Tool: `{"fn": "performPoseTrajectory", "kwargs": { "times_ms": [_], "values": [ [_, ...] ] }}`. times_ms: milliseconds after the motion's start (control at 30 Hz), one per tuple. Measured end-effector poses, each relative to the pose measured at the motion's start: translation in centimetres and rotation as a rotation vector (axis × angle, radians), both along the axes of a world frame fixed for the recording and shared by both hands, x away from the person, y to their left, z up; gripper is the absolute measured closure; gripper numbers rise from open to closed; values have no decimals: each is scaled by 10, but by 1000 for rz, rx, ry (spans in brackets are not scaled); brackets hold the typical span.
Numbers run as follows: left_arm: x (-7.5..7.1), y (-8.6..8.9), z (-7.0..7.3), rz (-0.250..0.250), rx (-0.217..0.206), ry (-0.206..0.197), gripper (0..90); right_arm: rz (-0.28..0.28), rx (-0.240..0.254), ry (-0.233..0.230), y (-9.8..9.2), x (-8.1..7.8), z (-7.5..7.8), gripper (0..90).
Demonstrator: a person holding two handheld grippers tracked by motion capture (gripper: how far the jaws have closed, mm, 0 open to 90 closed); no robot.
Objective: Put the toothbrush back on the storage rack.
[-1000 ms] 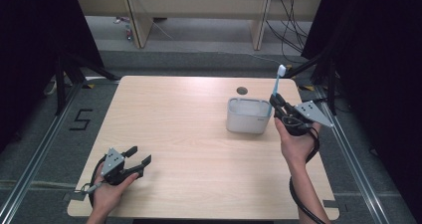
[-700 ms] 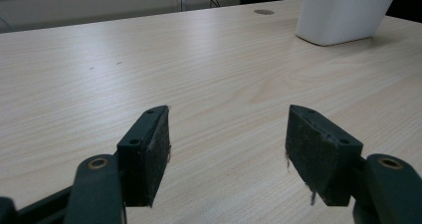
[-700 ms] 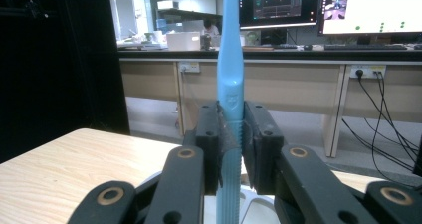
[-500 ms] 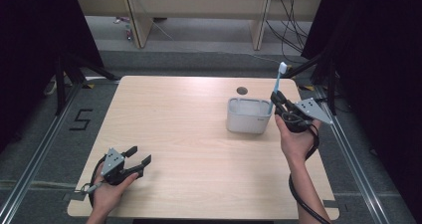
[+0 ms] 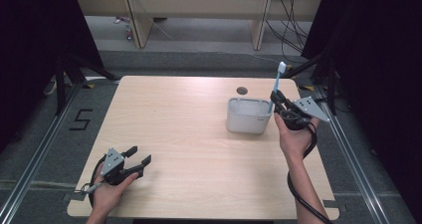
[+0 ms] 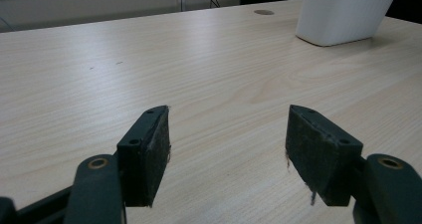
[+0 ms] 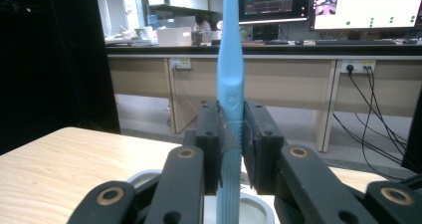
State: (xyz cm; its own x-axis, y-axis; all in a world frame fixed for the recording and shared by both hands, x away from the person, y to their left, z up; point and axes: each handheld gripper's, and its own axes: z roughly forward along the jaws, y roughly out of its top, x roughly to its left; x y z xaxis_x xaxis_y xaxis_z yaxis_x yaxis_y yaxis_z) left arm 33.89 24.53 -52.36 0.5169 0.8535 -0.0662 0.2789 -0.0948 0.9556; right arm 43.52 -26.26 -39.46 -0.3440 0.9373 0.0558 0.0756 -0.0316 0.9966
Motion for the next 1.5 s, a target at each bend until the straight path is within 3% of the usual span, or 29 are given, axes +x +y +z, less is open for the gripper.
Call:
{"fn": "performPoseTrajectory", "kwargs": {
  "times_ms": [600,667,933,1033,1100,1167,1500],
  "values": [
    [0,0,0,0,1,3,337,-14,11,6,2,9,-5,788],
    [0,0,0,-1,1,2,337,-22,-8,14,2,9,-5,789],
    [0,0,0,-1,1,2,337,-14,-1,7,3,13,-9,789],
    [0,0,0,-1,0,2,337,-27,3,29,5,13,-10,789],
    [0,0,0,-2,0,2,337,-18,-19,22,4,14,-11,789],
    [0,0,0,-2,0,2,337,-21,-5,22,5,15,-12,789],
    [-1,1,1,5,5,10,336,-26,-26,39,5,18,-15,788]
  ]
}}
